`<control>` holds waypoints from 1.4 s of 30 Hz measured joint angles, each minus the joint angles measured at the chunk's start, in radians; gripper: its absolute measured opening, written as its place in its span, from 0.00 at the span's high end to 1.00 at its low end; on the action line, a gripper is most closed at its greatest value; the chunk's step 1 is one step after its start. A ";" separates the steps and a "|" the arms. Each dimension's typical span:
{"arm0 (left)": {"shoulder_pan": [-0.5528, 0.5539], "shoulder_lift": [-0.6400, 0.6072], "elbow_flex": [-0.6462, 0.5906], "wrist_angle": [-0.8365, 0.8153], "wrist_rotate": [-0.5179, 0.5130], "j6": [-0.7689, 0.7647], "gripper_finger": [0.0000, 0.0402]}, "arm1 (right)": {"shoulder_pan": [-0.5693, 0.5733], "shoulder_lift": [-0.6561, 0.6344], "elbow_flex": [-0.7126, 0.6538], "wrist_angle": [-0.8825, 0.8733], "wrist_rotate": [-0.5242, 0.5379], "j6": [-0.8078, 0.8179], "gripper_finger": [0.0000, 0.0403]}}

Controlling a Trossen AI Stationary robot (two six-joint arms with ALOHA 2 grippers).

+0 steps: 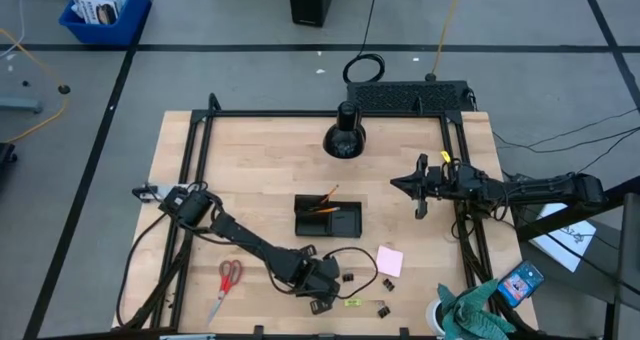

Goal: Pick and place office supplies into organizer
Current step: Put the black pen into black desk organizer

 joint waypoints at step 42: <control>0.291 -0.885 -0.780 0.863 -0.207 0.912 0.97 | 0.000 0.000 0.000 0.004 -0.007 0.026 0.98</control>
